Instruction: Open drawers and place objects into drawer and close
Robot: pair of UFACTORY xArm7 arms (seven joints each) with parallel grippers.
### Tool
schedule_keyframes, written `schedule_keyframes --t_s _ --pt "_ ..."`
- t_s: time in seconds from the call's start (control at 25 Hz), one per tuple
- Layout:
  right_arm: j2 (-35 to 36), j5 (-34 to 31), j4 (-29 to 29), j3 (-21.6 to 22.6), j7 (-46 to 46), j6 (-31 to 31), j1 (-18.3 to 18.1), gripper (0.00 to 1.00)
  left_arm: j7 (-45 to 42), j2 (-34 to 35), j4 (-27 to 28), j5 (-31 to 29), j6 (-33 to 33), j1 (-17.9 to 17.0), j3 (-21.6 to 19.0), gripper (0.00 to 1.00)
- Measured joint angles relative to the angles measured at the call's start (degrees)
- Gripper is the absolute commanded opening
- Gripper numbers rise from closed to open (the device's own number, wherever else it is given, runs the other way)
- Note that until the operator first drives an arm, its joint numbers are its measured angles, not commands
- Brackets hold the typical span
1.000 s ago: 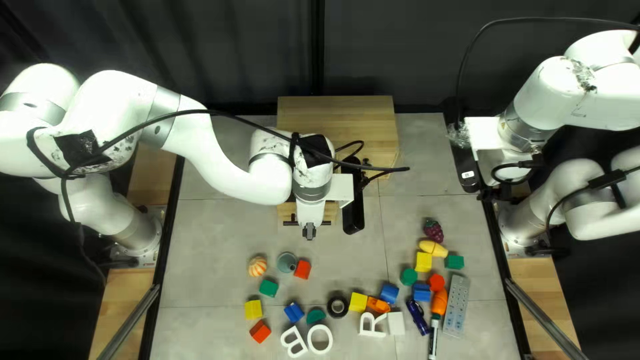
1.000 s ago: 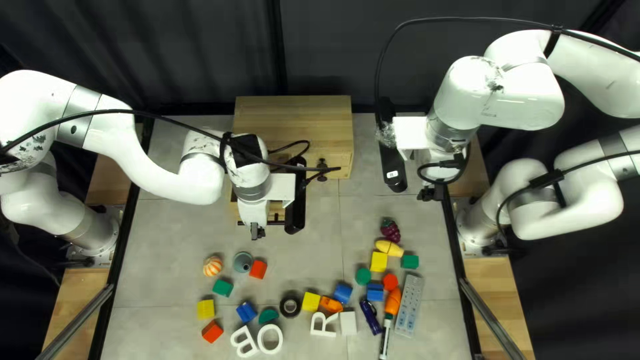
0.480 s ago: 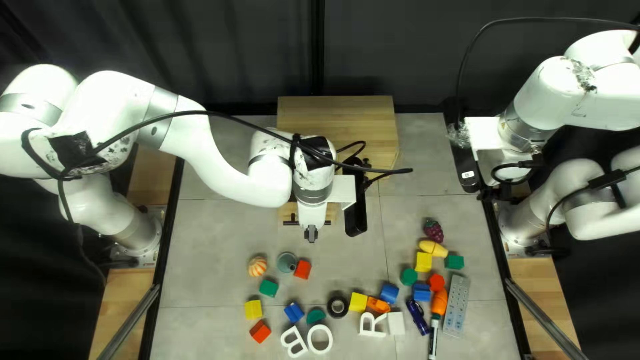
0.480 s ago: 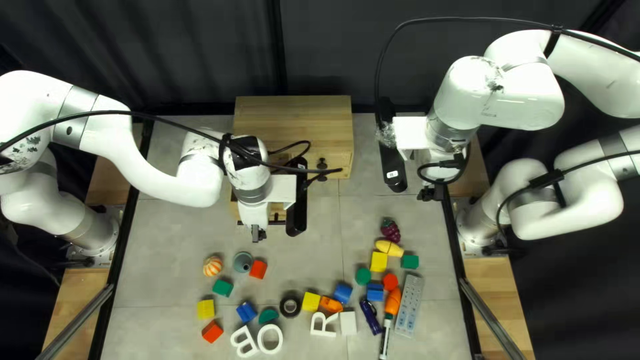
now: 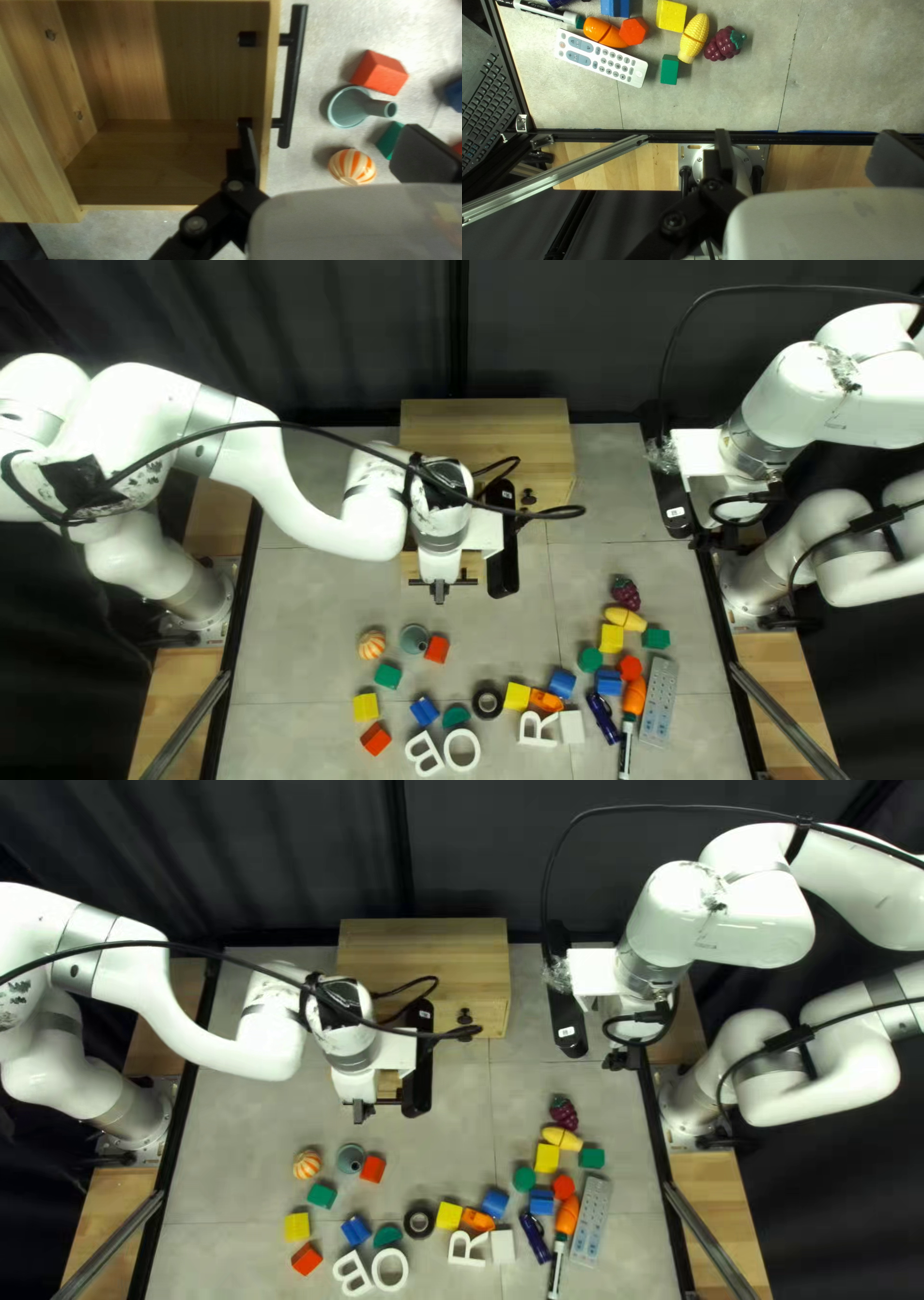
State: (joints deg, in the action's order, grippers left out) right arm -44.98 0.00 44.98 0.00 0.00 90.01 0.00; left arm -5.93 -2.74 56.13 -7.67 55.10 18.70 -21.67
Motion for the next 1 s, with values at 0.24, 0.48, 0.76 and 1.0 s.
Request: schedule_keyframes --t_s 0.24,0.48,0.76,1.0 --pt "0.00 0.00 0.00 0.00 0.00 0.00 0.00 1.00 2.11 0.34 -1.25 1.68 -1.87 1.07 0.86 1.00" --pt "0.00 0.00 0.00 0.00 0.00 0.00 0.00 1.00 7.43 -0.54 -0.98 8.12 -1.77 2.20 1.27 1.00" --pt "0.00 0.00 0.00 0.00 0.00 0.00 0.00 1.00 9.69 -0.94 -0.08 11.77 -1.22 2.40 1.11 1.00" --pt "0.00 0.00 0.00 0.00 0.00 0.00 0.00 1.00 8.07 -1.57 -0.51 12.95 -3.27 2.36 1.08 1.00"
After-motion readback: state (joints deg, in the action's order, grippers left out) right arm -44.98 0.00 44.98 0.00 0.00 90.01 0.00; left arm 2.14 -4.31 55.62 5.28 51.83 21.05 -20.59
